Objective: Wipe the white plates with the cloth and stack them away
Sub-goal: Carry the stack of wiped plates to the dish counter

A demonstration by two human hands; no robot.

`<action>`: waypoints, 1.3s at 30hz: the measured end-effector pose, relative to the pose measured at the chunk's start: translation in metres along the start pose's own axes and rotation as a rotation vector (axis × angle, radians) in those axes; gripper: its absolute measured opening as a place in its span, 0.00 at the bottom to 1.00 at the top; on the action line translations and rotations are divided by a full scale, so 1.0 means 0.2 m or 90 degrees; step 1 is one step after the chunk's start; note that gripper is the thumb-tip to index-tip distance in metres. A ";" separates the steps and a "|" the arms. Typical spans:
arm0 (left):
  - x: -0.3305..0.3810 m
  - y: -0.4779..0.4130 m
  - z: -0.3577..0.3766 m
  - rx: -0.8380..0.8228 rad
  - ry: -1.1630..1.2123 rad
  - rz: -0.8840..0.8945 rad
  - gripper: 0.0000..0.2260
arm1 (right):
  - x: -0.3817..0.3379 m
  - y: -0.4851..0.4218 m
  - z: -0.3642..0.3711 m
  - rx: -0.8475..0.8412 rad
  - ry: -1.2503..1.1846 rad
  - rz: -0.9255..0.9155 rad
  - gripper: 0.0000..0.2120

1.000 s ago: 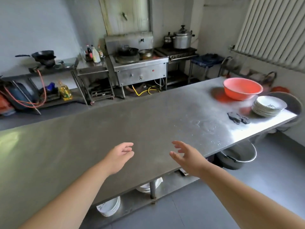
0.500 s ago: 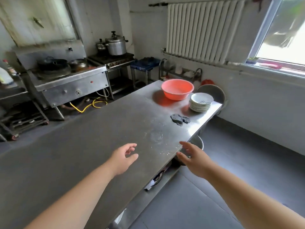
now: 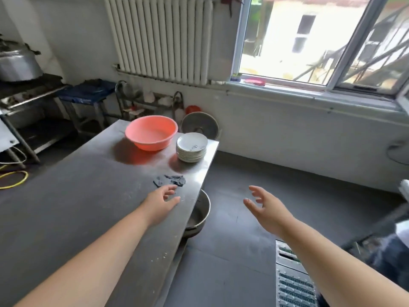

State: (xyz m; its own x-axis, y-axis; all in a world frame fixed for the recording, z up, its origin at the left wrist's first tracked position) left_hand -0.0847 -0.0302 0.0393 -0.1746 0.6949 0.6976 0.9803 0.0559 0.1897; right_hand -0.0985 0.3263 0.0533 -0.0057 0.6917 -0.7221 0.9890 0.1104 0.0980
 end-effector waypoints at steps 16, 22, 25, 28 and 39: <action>0.26 -1.11 0.33 -0.012 -0.047 -0.054 0.19 | 0.53 -1.16 -0.17 -0.045 -0.034 0.049 0.30; 0.37 -1.46 0.34 0.047 -0.053 -0.113 0.18 | 0.50 -1.72 -0.20 -0.121 0.007 0.001 0.32; 0.34 -1.58 0.31 0.086 -0.040 -0.153 0.17 | 0.45 -1.95 -0.14 -0.153 0.017 -0.018 0.32; 0.25 -1.72 0.24 0.120 -0.056 -0.186 0.17 | 0.38 -2.16 -0.04 -0.185 0.035 -0.037 0.32; -0.13 -2.17 -0.02 0.114 -0.266 -0.242 0.12 | 0.14 -2.74 0.28 -0.274 0.169 -0.045 0.30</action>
State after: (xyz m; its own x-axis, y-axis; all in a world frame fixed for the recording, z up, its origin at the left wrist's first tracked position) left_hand -0.5068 -0.0747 -0.0592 -0.5009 0.8237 0.2658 0.8628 0.4510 0.2284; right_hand -0.6322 0.2465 -0.0590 -0.1636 0.8233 -0.5435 0.8345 0.4093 0.3689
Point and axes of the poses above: each hand's wrist, its own y-axis away from the middle knuckle, its own z-axis out of the palm, x = y × z, the point moved 6 cm from there along -y, towards the middle knuckle, and after that the axes turned 8 degrees about -y, right-handed, at the moved point
